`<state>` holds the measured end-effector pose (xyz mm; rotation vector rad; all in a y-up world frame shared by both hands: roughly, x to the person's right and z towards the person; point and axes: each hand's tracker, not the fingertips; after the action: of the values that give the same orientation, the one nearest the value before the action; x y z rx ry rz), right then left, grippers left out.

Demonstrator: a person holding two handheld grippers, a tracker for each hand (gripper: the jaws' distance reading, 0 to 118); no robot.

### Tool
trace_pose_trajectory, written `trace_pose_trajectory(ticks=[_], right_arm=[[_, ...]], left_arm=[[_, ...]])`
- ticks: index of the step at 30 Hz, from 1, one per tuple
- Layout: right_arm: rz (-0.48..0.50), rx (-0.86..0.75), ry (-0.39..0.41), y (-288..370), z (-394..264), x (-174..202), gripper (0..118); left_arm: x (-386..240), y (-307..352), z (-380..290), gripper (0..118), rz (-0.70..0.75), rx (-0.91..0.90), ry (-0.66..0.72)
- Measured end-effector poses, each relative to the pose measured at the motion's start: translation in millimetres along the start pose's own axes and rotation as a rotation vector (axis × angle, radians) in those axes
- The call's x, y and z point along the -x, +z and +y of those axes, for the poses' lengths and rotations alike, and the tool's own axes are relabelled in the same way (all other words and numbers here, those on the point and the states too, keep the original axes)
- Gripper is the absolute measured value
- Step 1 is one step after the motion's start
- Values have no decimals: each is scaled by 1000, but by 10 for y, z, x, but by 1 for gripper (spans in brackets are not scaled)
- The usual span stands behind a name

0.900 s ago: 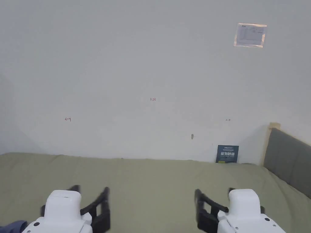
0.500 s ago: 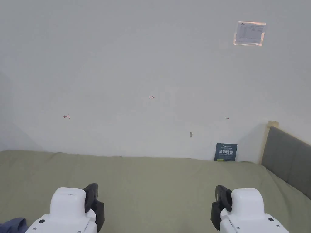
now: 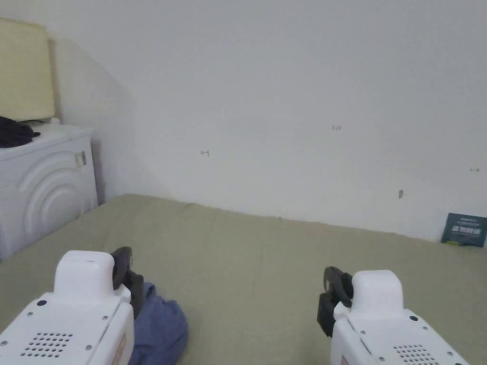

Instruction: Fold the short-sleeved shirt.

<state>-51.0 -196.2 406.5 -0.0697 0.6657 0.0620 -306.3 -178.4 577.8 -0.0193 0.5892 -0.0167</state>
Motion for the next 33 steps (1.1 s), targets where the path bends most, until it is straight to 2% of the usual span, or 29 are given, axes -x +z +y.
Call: trace_pose_trajectory(ticks=[2, 5, 8, 12, 17, 18, 19, 20, 21, 22, 26, 27, 31, 33], right_arm=[[33, 17, 0, -70, -39, 106, 0], [59, 44, 5, -180, -145, 172, 0], [64, 86, 26, -337, -297, 182, 0], [66, 162, 46, -630, -527, 149, 0], [61, 246, 44, -1063, -837, 118, 0], [54, 259, 50, -1142, -895, 118, 0], [48, 269, 57, -1204, -942, 117, 0], [51, 280, 60, -1279, -991, 109, 0], [55, 289, 60, -1334, -1029, 100, 0], [57, 297, 59, -1386, -1069, 92, 0], [57, 332, 57, -1546, -1211, 70, 0], [57, 341, 58, -1573, -1244, 65, 0], [67, 378, 64, -1620, -1348, 24, 0], [62, 393, 55, -1614, -1381, -3, 0]], left_arm=[[150, -39, -26, 0, -6, 34, 3], [322, -335, -102, 0, 16, 180, -23], [508, -984, -296, 0, 11, 439, -25], [766, -1904, -768, 0, -65, 699, 95], [796, -2783, -1479, 0, -61, 906, 104], [784, -2917, -1615, 17, -57, 932, 112], [763, -3004, -1724, 51, -47, 955, 102], [733, -3118, -1847, 101, -34, 959, 86], [704, -3217, -1974, 117, -36, 985, 58], [653, -3295, -2084, 113, -89, 981, 40], [538, -3746, -2707, 114, -58, 1008, -14], [500, -3484, -2385, 114, -62, 1013, -18], [488, -3748, -2679, 110, 12, 1043, -19], [471, -3793, -2764, 104, 14, 1052, -28]])
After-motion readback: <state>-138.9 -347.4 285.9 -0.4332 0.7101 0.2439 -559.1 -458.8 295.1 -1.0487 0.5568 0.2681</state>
